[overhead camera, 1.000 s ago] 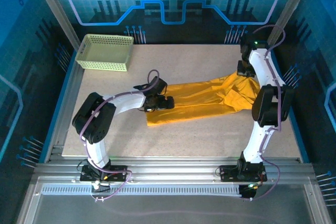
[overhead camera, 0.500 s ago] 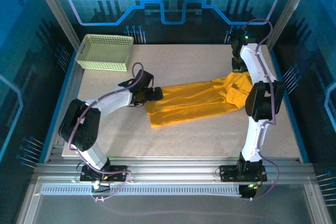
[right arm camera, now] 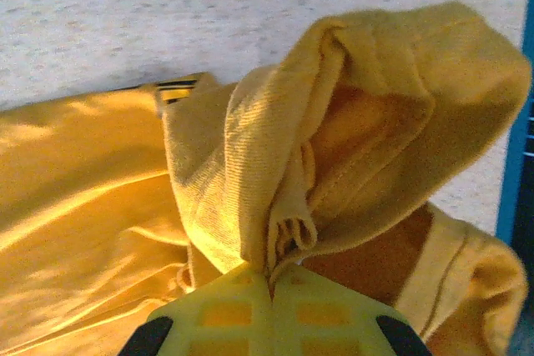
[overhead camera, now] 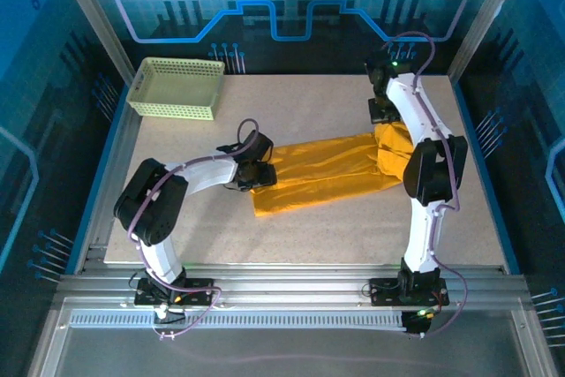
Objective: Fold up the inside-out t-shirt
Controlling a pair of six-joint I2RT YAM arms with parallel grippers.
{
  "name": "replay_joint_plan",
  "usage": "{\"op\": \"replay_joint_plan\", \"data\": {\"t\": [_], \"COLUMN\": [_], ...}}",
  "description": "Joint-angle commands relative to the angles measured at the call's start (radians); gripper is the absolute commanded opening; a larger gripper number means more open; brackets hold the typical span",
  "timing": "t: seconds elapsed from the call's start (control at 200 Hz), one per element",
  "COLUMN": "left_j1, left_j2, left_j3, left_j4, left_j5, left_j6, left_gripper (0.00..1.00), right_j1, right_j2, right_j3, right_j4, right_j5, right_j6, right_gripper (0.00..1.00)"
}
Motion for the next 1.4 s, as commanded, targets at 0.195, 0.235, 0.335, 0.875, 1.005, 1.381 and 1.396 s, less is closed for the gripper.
{"op": "replay_joint_plan", "data": {"t": [0.195,0.235,0.335,0.875,1.005,1.381,1.396], "left_j1": [-0.069,-0.082,-0.114,-0.134,-0.135,-0.134,-0.134], "left_j2": [0.020,0.019,0.020,0.014,0.007,-0.033,-0.036], "left_j3": [-0.039,-0.041,-0.040,-0.120,-0.139,-0.209,-0.214], "left_j4": [0.068,0.077,0.103,0.262,0.268,0.307,0.309], "left_j5": [0.051,0.050,0.046,0.063,0.054,0.029,0.027], "left_j6": [-0.049,-0.056,-0.070,-0.116,-0.115,-0.144,-0.146], "left_gripper": [0.49,0.49,0.48,0.42,0.42,0.41,0.41], "right_j1": [0.122,0.137,0.177,0.404,0.445,0.534,0.536], "right_j2": [0.006,0.006,-0.001,-0.038,-0.035,-0.044,-0.044], "right_j3": [0.031,0.029,0.019,-0.036,-0.012,-0.059,-0.062], "right_j4": [-0.056,-0.056,-0.050,0.045,0.049,0.158,0.163], "right_j5": [-0.129,-0.139,-0.166,-0.290,-0.337,-0.455,-0.454], "right_j6": [0.078,0.096,0.134,0.305,0.315,0.392,0.394], "right_gripper": [0.00,0.00,0.00,0.00,0.00,0.00,0.00]}}
